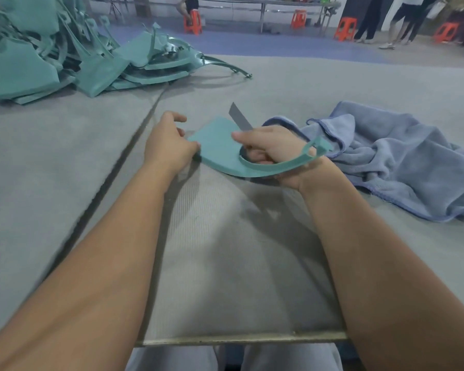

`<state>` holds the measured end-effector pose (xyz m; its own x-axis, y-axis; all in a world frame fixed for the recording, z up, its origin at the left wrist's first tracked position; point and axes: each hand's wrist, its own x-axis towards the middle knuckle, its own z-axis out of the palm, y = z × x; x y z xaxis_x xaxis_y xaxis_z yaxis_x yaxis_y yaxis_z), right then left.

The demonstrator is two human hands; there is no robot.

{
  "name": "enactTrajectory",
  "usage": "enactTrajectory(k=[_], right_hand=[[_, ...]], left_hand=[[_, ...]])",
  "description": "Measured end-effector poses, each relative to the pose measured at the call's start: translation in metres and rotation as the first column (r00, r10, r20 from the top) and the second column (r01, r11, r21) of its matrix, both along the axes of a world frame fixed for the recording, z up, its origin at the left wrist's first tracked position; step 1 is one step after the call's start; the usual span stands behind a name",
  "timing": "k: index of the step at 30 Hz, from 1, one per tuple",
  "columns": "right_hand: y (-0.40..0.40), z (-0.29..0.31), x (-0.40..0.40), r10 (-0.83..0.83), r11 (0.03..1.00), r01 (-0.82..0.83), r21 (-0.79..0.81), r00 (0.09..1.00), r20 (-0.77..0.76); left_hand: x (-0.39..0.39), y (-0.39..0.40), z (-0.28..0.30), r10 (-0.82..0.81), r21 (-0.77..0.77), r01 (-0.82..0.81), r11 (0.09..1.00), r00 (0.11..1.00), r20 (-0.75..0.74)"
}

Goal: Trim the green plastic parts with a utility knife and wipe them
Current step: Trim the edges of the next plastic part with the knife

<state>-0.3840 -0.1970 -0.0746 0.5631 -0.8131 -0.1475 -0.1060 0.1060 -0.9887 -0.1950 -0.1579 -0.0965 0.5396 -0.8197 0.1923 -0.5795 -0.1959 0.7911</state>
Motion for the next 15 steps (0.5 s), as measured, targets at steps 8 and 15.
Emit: enactTrajectory(k=[8,15], right_hand=[[0.002,0.001,0.005,-0.206,0.922,0.139,-0.361,0.966,-0.155],[-0.002,0.001,-0.003,-0.145,0.833,-0.128,-0.539,0.889,-0.435]], left_hand=[[-0.001,-0.005,-0.006,-0.043,0.243,-0.053,0.969,0.927,0.373],[-0.011,-0.001,-0.002,-0.186,-0.059,0.185,0.981,0.982,-0.012]])
